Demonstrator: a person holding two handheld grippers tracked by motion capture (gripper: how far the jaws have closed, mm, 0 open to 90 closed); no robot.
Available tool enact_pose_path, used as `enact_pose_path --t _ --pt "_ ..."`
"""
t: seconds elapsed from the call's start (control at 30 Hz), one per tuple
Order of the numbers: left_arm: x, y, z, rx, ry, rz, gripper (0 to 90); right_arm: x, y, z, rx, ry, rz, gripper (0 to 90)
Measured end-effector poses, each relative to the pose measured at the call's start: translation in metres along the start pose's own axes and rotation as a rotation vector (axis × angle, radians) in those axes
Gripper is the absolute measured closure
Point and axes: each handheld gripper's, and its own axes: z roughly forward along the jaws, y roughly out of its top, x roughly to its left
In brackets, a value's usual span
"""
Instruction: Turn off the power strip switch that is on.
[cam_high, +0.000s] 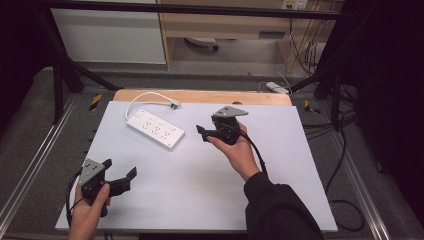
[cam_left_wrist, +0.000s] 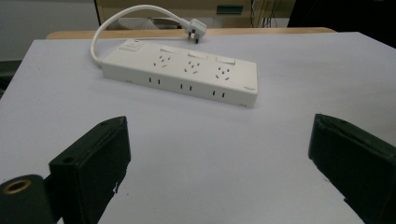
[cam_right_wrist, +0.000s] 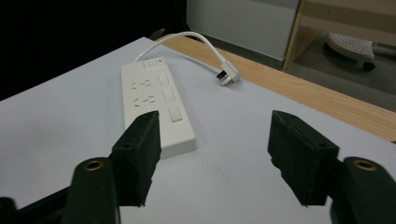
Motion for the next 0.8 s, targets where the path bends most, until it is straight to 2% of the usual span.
enact_pose_path --t 0.07,0.1,0.2,0.23,0.3,0.33,0.37,0.63,0.8 --pt "0.0 0.0 0.001 0.004 -0.002 -0.002 5.6 0.001 0.001 0.003 -0.001 0.002 -0.011 40.3" --pt "0.0 0.0 0.001 0.004 -0.006 -0.001 5.6 0.002 0.003 0.006 -0.01 -0.005 -0.024 46.5" --pt "-0.001 0.0 0.002 0.008 -0.012 0.006 5.5 0.003 0.005 0.01 -0.012 -0.009 -0.036 51.5" --pt "-0.001 0.0 0.002 0.01 -0.014 0.006 5.5 0.005 0.006 0.013 -0.017 -0.021 -0.077 56.6" --pt "-0.002 0.0 0.002 0.009 -0.016 0.004 5.5 0.005 0.006 0.016 -0.014 -0.019 -0.083 57.9" --pt "-0.001 0.0 0.002 0.01 -0.015 0.006 5.5 0.005 0.007 0.019 -0.015 -0.012 -0.081 63.2" --pt "-0.001 0.0 0.002 0.01 -0.015 0.006 5.5 0.005 0.007 0.019 -0.015 -0.012 -0.081 63.2" --pt "-0.003 0.0 0.002 0.007 -0.019 0.01 5.5 0.004 0.009 0.035 -0.02 0.022 -0.067 82.3" --pt "-0.003 0.0 0.003 0.008 -0.023 0.012 5.5 0.002 0.01 0.045 -0.015 0.025 -0.058 89.0"
